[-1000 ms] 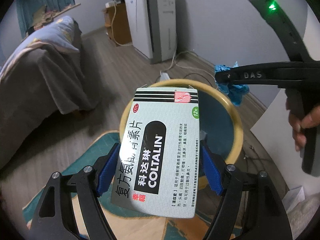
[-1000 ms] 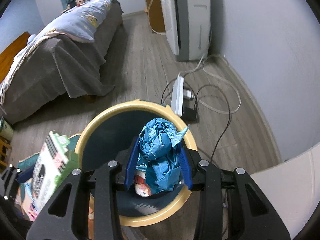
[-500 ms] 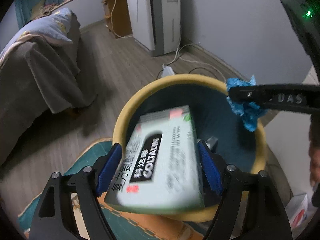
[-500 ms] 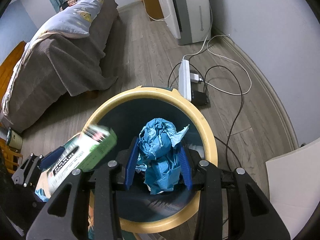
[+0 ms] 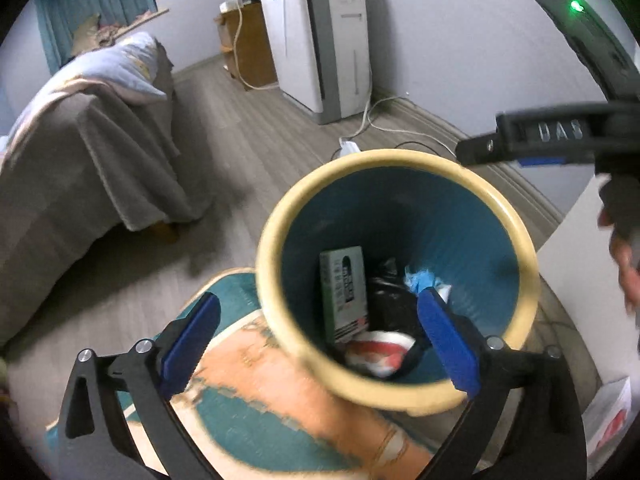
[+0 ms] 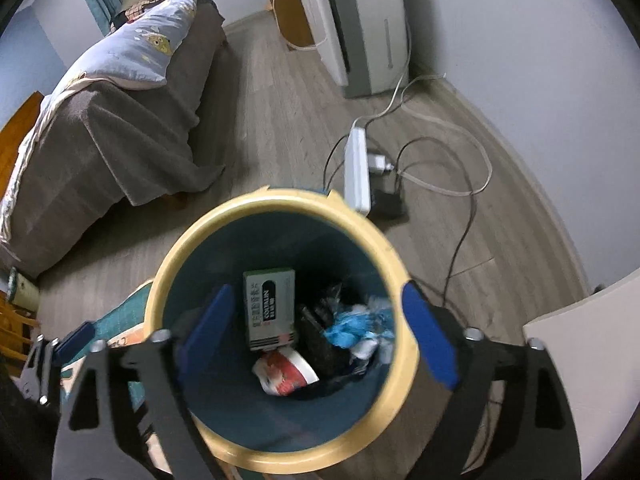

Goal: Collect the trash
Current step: 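Move both grippers back over the cushion, then grasp the white tissue with the right gripper while the left grasps the blue cloth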

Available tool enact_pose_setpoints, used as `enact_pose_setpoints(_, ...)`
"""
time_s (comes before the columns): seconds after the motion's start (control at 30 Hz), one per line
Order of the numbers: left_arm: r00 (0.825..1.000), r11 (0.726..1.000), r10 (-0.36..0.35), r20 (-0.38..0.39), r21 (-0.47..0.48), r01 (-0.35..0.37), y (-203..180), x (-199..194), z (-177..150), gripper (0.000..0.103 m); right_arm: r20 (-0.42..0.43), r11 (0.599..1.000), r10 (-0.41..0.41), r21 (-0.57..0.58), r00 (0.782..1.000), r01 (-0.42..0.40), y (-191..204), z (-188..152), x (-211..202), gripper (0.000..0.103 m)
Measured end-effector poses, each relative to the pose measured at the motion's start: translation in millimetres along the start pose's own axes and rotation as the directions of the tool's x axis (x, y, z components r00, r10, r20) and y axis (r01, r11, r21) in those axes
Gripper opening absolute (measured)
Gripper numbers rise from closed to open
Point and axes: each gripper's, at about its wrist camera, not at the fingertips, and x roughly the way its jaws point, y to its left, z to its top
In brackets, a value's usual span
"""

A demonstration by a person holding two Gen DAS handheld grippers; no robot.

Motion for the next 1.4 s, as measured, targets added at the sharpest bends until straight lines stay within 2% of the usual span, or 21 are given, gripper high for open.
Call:
enact_pose_setpoints(0.07,1.0,1.0,0.015,0.011,-0.013,-0.015,7,-15,-6,0.098,0.012,1.0,0.006,0.013,1.0,-0.006,2,1,-9,0.097)
enact_pose_setpoints(0.13,0.999,0.999,0.029,0.019,-0.045,-0.028,19,-33,-10,0.098,0.02,1.0,0.013,0.006,1.0,-0.014,8,-1,-19,0.097)
enact_pose_setpoints(0.3,0.993,0.983,0.103,0.058,-0.161,-0.093,60,-98,-36,0.098,0.017,0.996,0.04,-0.077,0.999,-0.038,44,-18,-48,0.097)
enact_pose_setpoints(0.53,0.971,0.939,0.23,0.063,-0.279,-0.204,109,-175,-84,0.098,0.021,0.982,0.089,-0.168,0.996,-0.085,107,-58,-81,0.097)
enact_pose_setpoints(0.7,0.955,0.892,0.296,0.025,-0.364,-0.267,139,-208,-132,0.098,-0.069,0.961,0.125,-0.239,0.99,-0.138,159,-109,-79,0.097)
enact_pose_setpoints(0.9,0.95,0.853,0.313,-0.025,-0.433,-0.292,164,-225,-178,0.098,-0.156,0.936,0.124,-0.308,0.98,-0.168,205,-167,-67,0.097)
enact_pose_setpoints(1.07,0.939,0.836,0.326,-0.112,-0.43,-0.342,176,-218,-204,0.098,-0.175,0.916,0.047,-0.385,0.983,-0.112,228,-192,-57,0.097)
enact_pose_setpoints(1.17,0.937,0.824,0.318,-0.146,-0.447,-0.35,188,-213,-217,0.098,-0.191,0.918,0.027,-0.384,0.981,-0.1,229,-206,-54,0.097)
enact_pose_setpoints(1.3,0.935,0.808,0.304,-0.183,-0.471,-0.354,198,-207,-226,0.098,-0.264,0.924,-0.019,-0.374,0.964,-0.084,223,-229,-38,0.097)
enact_pose_setpoints(1.4,0.938,0.806,0.3,-0.176,-0.48,-0.348,198,-206,-222,0.098,-0.332,0.931,-0.029,-0.352,0.943,-0.095,217,-242,-24,0.095)
